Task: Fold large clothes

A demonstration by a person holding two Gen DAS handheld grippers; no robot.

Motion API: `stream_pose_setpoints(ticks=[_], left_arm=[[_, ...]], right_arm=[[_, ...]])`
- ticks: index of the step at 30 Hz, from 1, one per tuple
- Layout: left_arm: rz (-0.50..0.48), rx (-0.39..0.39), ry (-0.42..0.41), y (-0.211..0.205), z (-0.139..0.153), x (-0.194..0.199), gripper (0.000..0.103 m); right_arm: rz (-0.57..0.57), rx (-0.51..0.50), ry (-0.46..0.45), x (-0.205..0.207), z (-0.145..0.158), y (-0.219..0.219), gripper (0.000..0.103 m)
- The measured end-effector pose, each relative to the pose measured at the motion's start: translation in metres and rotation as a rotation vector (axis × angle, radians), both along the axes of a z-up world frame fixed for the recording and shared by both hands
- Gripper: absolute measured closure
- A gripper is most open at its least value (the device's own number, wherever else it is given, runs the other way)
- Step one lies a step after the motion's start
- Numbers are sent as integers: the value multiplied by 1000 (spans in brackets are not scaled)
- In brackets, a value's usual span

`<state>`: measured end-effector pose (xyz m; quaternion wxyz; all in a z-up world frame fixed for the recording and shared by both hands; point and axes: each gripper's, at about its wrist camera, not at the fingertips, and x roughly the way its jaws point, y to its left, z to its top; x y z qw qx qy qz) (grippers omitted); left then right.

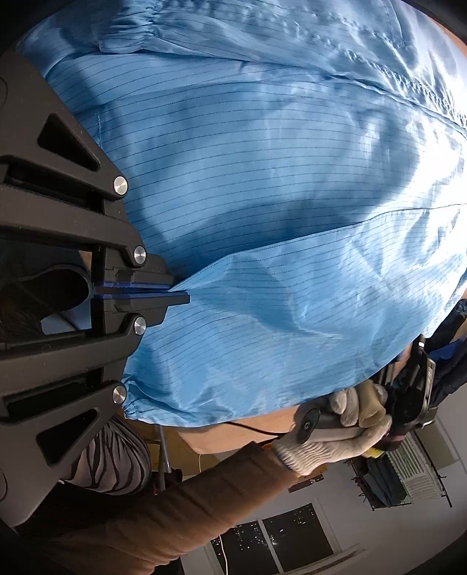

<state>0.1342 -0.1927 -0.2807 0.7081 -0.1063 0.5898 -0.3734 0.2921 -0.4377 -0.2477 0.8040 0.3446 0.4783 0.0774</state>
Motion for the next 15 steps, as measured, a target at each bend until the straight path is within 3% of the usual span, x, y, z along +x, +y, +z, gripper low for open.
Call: stream_pose_setpoints(ticks=[4,7,11,15], left_arm=[[-17,-10,3,2,1,-3,103],[-33,4,-16,1,0,-3,103],[-28,9,-25,5,0,-2,103],[-23,6,-40,17,6,1,103]], right_arm=[[68,-229,20,10,21,6,102],[20,-341,34,12,35,-8,102],[-6,-306,74,-4,35,-16,100],[54,-273,77,-53,38,-4,100]])
